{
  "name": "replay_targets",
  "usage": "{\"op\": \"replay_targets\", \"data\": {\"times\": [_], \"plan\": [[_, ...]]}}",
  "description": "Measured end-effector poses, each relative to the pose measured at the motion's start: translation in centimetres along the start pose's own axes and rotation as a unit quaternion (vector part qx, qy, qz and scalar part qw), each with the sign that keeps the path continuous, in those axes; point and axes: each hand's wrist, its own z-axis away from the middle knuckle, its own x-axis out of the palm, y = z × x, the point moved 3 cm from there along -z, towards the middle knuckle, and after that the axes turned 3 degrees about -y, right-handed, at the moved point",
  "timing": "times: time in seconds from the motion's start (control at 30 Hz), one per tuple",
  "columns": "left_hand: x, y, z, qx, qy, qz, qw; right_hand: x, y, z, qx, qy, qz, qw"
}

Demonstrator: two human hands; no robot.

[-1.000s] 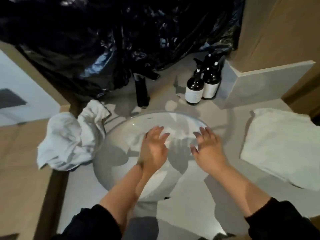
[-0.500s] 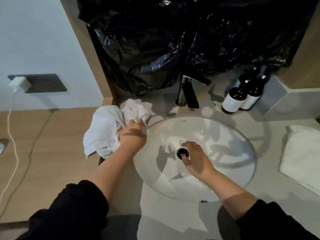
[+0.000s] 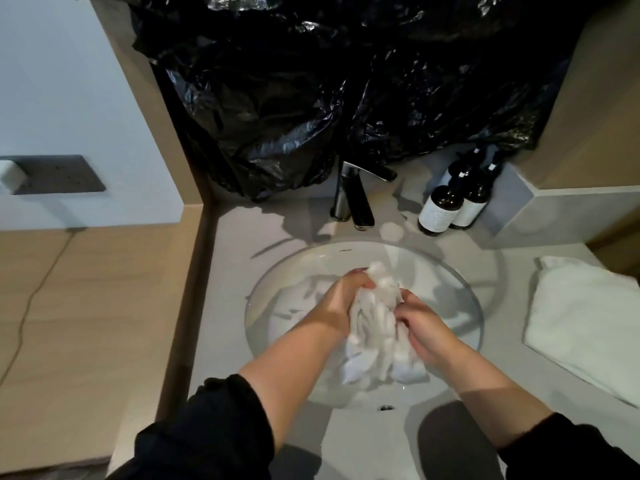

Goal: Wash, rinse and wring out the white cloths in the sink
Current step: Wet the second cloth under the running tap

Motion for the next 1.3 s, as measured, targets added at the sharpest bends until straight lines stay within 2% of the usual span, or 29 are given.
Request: {"op": "replay_targets", "data": {"times": [0.03,0.1,0.13,0.17,0.27,0.33,0.37,0.43,0.57,0.7,0.83,0.97,1.03,1.07,1.1,1.13,1.17,1.23,1.3], "plan": [[0.5,-0.2,-0.6,-0.002,-0.001,0.010,1.000,-0.9,-0.4,0.0,0.008,0.022,0.063,0.998],[0.3,0.0,-1.7,0.014,0.022,0.020,0.999,-2.2,-1.8,-0.5,0.010,0.074,0.271,0.960],[0.0,0.0,-2.0,0.018,0.040,0.027,0.999,-2.1,-3.0,-0.7,-0.004,0.099,0.336,0.937],[-0.7,0.1,-2.5,0.019,0.066,0.037,0.997,-1.8,-4.4,-1.2,-0.029,0.111,0.336,0.935],[-2.4,0.4,-3.5,0.003,0.163,0.054,0.985,0.3,-9.3,-2.5,-0.103,0.054,0.210,0.971],[-2.2,1.4,-3.7,0.001,0.170,0.050,0.984,1.6,-12.1,-3.6,-0.101,0.033,0.026,0.994],[-2.1,1.9,-3.8,0.004,0.171,0.051,0.984,2.0,-13.2,-3.9,-0.080,0.032,-0.075,0.993],[-2.2,2.6,-4.2,0.000,0.181,0.060,0.982,2.4,-15.0,-4.3,-0.059,0.020,-0.192,0.979],[-2.8,3.2,-4.6,-0.007,0.204,0.052,0.978,3.7,-18.3,-3.7,-0.092,-0.046,-0.307,0.946],[-3.5,3.1,-5.3,0.001,0.222,0.045,0.974,4.4,-19.4,-4.1,-0.106,-0.077,-0.306,0.943],[-3.5,3.2,-6.0,-0.001,0.182,0.035,0.983,1.7,-15.8,-5.4,-0.095,-0.045,-0.180,0.978],[-3.8,3.5,-5.8,-0.001,0.088,0.008,0.996,-3.1,-9.7,-6.1,-0.066,0.008,-0.135,0.989],[-4.7,3.6,-6.1,0.017,0.079,-0.074,0.994,-5.3,-7.0,-5.8,-0.049,0.045,-0.070,0.995],[-5.7,3.5,-6.4,0.033,0.114,-0.183,0.976,-6.1,-5.8,-5.8,-0.036,0.061,-0.025,0.997],[-6.9,3.4,-6.6,0.047,0.181,-0.319,0.929,-6.7,-4.7,-5.9,-0.027,0.077,0.029,0.996],[-7.9,3.3,-6.6,0.061,0.245,-0.435,0.865,-7.0,-3.8,-6.0,-0.020,0.085,0.095,0.992],[-8.5,2.9,-6.4,0.064,0.273,-0.502,0.818,-7.0,-3.0,-6.2,-0.011,0.089,0.171,0.981],[-9.1,1.3,-6.5,0.018,0.254,-0.547,0.797,-6.4,-1.6,-7.1,0.015,0.091,0.332,0.939],[-8.9,-0.9,-6.6,-0.052,0.202,-0.583,0.785,-4.8,-0.2,-8.5,0.049,0.052,0.467,0.881]]}}
